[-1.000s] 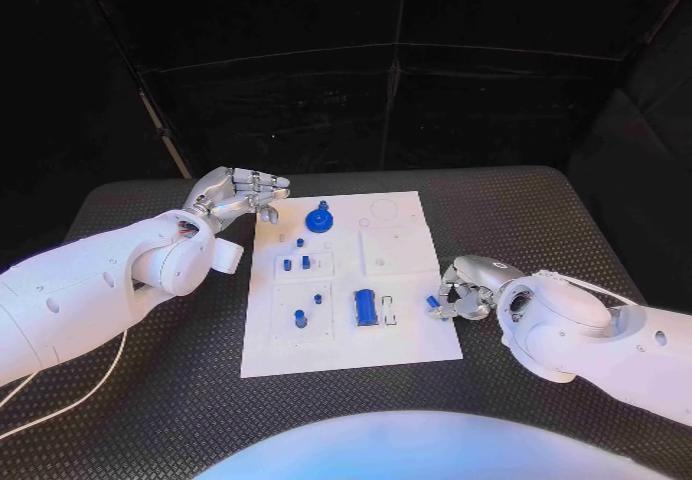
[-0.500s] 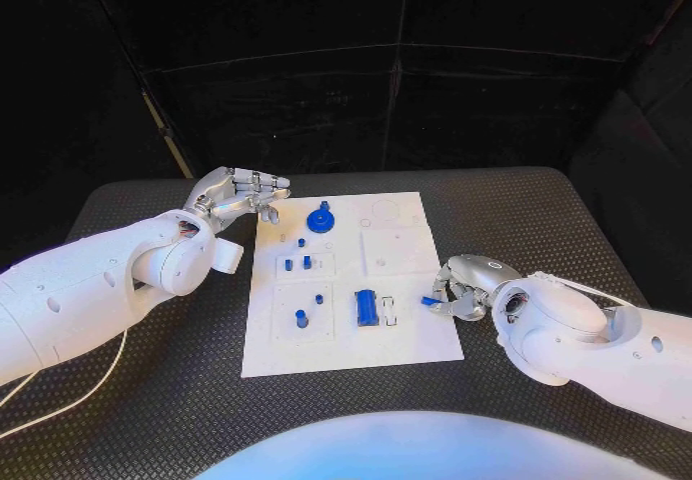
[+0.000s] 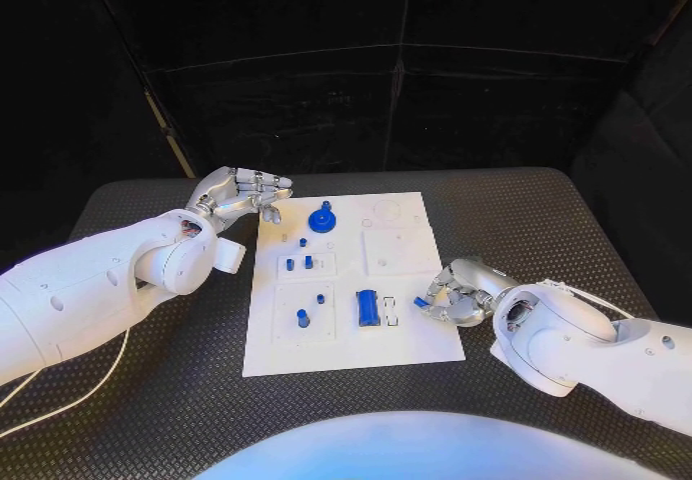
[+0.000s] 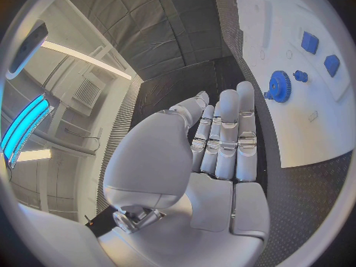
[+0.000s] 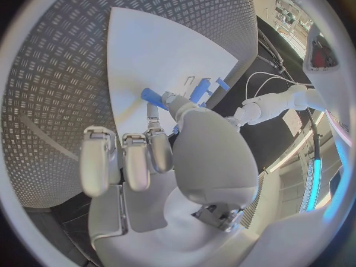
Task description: Assemble the parts on the task board
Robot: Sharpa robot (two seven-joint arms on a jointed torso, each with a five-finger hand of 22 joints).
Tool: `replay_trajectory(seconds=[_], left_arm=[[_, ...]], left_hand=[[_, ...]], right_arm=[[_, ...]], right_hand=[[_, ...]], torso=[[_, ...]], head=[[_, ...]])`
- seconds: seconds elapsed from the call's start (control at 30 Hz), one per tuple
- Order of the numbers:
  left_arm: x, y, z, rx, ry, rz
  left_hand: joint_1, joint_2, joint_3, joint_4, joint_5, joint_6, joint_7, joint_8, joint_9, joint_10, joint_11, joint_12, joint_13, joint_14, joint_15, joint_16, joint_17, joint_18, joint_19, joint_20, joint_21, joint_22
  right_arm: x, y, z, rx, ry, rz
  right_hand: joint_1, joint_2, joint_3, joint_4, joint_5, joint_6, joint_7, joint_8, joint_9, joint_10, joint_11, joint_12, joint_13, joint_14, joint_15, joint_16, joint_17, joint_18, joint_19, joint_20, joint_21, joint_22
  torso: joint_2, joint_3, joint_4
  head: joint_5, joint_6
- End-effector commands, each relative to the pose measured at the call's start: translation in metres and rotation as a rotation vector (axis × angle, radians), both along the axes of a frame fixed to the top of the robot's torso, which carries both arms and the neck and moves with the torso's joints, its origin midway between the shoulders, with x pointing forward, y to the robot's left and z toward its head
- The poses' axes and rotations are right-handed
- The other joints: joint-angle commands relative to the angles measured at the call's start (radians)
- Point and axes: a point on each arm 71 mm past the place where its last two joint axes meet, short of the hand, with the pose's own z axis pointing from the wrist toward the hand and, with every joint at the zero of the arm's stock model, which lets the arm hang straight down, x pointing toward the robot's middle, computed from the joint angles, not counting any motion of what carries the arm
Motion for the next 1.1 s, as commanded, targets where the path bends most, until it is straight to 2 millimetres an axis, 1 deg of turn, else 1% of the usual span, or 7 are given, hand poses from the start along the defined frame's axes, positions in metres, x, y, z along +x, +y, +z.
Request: replay_trajectory(seconds=[0.03,0.3,0.4,0.47,0.57,0.77,1.1], left_arm=[[0.000,-0.002,0.001,-0.009,-0.003,-0.009],[0.000,-0.002,0.001,-0.010,-0.003,-0.012],[0.000,-0.003,0.001,-0.011,-0.003,-0.012],[0.000,-0.003,0.001,-0.011,-0.003,-0.013],[0.000,-0.003,0.001,-0.011,-0.003,-0.014],[0.000,-0.003,0.001,-0.011,-0.002,-0.014],[0.000,-0.006,0.001,-0.013,0.003,-0.022]], left_hand=[[-0.006,0.002,-0.005,0.000,0.005,-0.005,-0.001,0.004,-0.001,-0.007,-0.001,0.004,0.000,-0.009,0.000,-0.006,-0.001,0.013,-0.001,0.004,-0.006,-0.001],[-0.006,0.002,-0.005,0.000,0.005,-0.005,-0.001,0.004,-0.001,-0.007,-0.001,0.004,0.000,-0.009,0.000,-0.006,-0.001,0.013,-0.001,0.004,-0.006,-0.001],[-0.006,0.002,-0.005,0.000,0.005,-0.005,-0.001,0.004,-0.001,-0.007,-0.001,0.004,0.000,-0.009,0.000,-0.006,-0.001,0.013,-0.001,0.004,-0.006,-0.001],[-0.006,0.002,-0.005,0.000,0.005,-0.005,-0.001,0.004,-0.001,-0.007,-0.001,0.004,0.000,-0.009,0.000,-0.006,-0.001,0.013,-0.001,0.004,-0.006,-0.001],[-0.006,0.002,-0.005,0.000,0.005,-0.005,-0.001,0.004,-0.001,-0.007,-0.001,0.004,0.000,-0.009,0.000,-0.006,-0.001,0.013,-0.001,0.004,-0.006,-0.001],[-0.006,0.002,-0.005,0.000,0.005,-0.005,-0.001,0.004,-0.001,-0.007,-0.001,0.004,0.000,-0.009,0.000,-0.006,-0.001,0.013,-0.001,0.004,-0.006,-0.001],[-0.005,0.001,-0.005,-0.001,0.004,-0.005,-0.001,0.004,-0.001,-0.007,0.000,0.005,0.000,-0.010,0.000,-0.006,-0.001,0.013,-0.001,0.004,-0.007,-0.002]], right_arm=[[0.000,0.006,0.003,0.094,-0.009,-0.027],[0.003,0.018,-0.001,0.110,0.015,-0.021],[0.005,0.022,-0.004,0.112,0.025,-0.019],[0.006,0.026,-0.006,0.109,0.038,-0.015],[0.007,0.030,-0.008,0.105,0.054,-0.011],[0.008,0.036,-0.011,0.102,0.068,-0.008],[0.010,0.040,-0.014,0.096,0.082,-0.014]], right_hand=[[-0.017,-0.001,0.010,0.001,0.006,0.007,0.001,-0.002,0.034,0.005,0.002,0.005,0.087,0.087,0.000,0.002,0.177,-0.013,0.042,0.001,0.002,0.109],[-0.036,-0.010,0.014,0.003,0.013,0.010,0.000,-0.002,0.038,0.006,0.002,0.005,0.088,0.087,0.000,0.003,0.178,-0.013,0.042,0.001,0.002,0.109],[-0.055,-0.016,0.012,0.008,0.029,0.013,0.000,-0.002,0.042,0.007,0.002,0.006,0.088,0.087,0.000,0.003,0.178,-0.013,0.043,0.001,0.003,0.111],[-0.076,-0.021,0.006,0.014,0.055,0.016,-0.001,-0.001,0.046,0.008,0.001,0.006,0.089,0.087,-0.001,0.003,0.179,-0.014,0.043,0.001,0.003,0.111],[-0.096,-0.024,-0.003,0.021,0.060,0.024,-0.004,0.002,0.051,0.009,0.000,0.006,0.089,0.087,-0.002,0.003,0.179,-0.014,0.044,0.000,0.004,0.113],[-0.141,-0.028,-0.040,0.042,0.084,0.038,-0.010,0.011,0.064,0.018,-0.005,0.018,0.100,0.088,-0.006,0.007,0.186,-0.015,0.047,-0.003,0.007,0.120],[-0.151,-0.028,-0.060,0.045,0.089,0.043,-0.013,0.015,0.071,0.020,-0.007,0.020,0.103,0.089,-0.008,0.008,0.188,-0.016,0.048,-0.006,0.008,0.122]], torso=[[0.000,-0.0007,-0.0020],[0.001,-0.0015,0.0007],[0.002,-0.0017,0.0014],[0.002,-0.0005,-0.0007],[0.003,-0.0008,0.0002],[0.002,0.0000,-0.0026],[0.000,0.0006,-0.0026]], head=[[0.002,0.000],[0.000,-0.003],[0.001,-0.004],[0.005,-0.005],[0.005,-0.006],[0.010,-0.009],[0.010,-0.008]])
